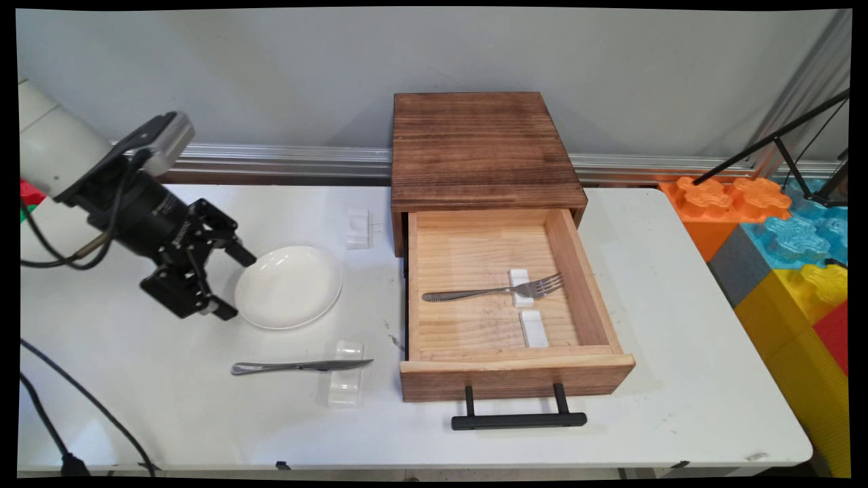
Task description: Pick up the knife from the right of the white plate
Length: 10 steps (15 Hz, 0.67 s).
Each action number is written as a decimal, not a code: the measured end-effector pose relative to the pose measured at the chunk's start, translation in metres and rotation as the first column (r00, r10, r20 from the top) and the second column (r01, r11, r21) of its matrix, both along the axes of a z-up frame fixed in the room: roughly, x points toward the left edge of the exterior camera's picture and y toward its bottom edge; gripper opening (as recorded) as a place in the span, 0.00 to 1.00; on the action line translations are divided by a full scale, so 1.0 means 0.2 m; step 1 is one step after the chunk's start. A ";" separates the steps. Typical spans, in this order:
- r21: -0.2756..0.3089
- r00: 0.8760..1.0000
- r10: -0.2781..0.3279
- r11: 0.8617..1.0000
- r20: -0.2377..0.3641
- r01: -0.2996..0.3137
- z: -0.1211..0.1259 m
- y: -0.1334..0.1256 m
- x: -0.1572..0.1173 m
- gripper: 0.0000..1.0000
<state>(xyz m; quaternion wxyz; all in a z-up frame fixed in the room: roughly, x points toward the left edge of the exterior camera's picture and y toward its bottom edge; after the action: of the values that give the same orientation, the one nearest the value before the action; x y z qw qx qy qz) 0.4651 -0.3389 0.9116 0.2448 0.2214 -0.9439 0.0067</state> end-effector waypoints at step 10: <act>-0.004 1.000 -0.030 1.000 -0.002 0.030 -0.25 0.09 0.08 1.00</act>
<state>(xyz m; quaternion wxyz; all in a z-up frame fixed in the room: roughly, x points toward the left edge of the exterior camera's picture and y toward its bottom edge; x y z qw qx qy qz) 0.4816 -0.3207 0.8610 0.2462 0.2068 -0.9469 0.0046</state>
